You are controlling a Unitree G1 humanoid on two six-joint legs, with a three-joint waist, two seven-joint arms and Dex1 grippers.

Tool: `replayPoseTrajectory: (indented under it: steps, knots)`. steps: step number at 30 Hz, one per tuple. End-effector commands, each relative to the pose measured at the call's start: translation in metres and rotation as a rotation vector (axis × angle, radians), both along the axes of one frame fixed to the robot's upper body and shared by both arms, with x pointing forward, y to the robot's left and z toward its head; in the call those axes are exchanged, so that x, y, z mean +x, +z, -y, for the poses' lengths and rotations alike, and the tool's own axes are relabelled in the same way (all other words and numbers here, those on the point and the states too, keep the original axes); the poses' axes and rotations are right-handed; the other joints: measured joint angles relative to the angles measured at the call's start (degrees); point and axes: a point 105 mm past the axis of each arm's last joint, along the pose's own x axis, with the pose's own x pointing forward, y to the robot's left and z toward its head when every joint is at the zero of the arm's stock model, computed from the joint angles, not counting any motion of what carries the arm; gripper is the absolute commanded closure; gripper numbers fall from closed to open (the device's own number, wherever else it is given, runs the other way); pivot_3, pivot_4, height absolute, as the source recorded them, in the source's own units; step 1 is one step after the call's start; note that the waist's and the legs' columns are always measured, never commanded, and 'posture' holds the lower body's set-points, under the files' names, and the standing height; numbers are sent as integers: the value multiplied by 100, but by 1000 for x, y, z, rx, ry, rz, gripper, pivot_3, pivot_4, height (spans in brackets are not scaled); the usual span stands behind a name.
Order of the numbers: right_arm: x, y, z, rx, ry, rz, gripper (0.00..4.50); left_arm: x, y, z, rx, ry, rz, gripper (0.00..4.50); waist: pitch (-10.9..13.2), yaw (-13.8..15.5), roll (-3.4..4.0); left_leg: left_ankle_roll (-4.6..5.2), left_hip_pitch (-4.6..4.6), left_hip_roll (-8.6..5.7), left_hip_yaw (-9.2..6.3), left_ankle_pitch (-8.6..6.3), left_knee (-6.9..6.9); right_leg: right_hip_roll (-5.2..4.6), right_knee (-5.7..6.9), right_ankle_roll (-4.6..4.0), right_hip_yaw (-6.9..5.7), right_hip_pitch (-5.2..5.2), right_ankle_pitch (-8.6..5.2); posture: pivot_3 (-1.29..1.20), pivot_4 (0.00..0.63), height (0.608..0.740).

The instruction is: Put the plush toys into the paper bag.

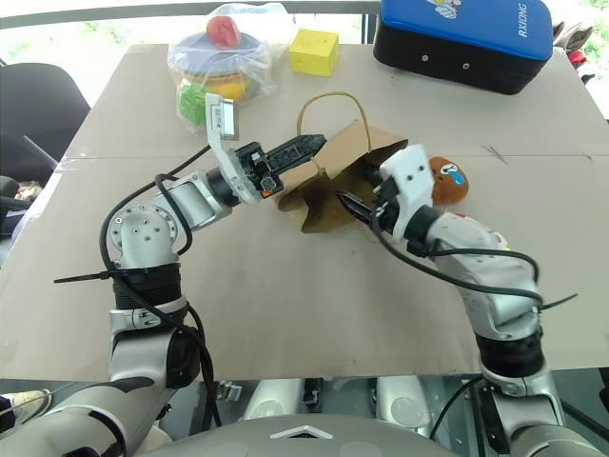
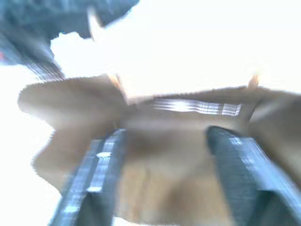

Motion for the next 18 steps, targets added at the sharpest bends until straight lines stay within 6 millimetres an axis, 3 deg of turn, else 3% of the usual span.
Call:
replayPoseTrajectory:
  steps: [1, 5, 7, 11, 14, 18]
  knots:
    - [-24, 26, 10, 5, 45, 40, 945, -1, 7, 1, -8, 22, 53, 4500, 0, 12, 0, 1, -2, 0, 0, 0, 0, -1, 0, 0, 0, 0, 0, 0, 150, 729]
    - [-29, 45, 61, -140, -54, 44, 945, 5, 8, -1, -16, 80, 62, 4500, 3, 35, 0, 4, -7, -5, 0, -2, 1, -8, -5, 0, -3, 1, 0, 0, 150, 729]
    - [-24, 46, 82, -220, -109, 3, 945, 7, 10, 0, -26, 96, 65, 4500, 3, 47, -1, 10, -10, -8, 0, -5, 0, -12, -8, 0, -5, 0, 0, 0, 150, 729]
    - [14, 18, 126, -409, -289, -135, 945, 7, 12, 4, -26, 95, 75, 4500, 3, 2, -5, 11, -7, -7, 2, -6, -1, -7, -7, -1, -1, 1, 0, 0, 150, 729]
    - [41, 3, 138, -455, -337, -190, 945, 8, 14, 5, -27, 102, 88, 4500, 5, -24, -4, 12, -1, -7, 6, -5, -3, -3, -3, -1, 7, 1, 0, 0, 150, 729]
    - [72, -21, 130, -511, -322, -246, 945, 7, 20, 4, -31, 124, 111, 4500, 9, -22, -1, 10, 0, -2, 6, -4, -2, 7, -3, -1, 15, -2, 0, 0, 150, 729]
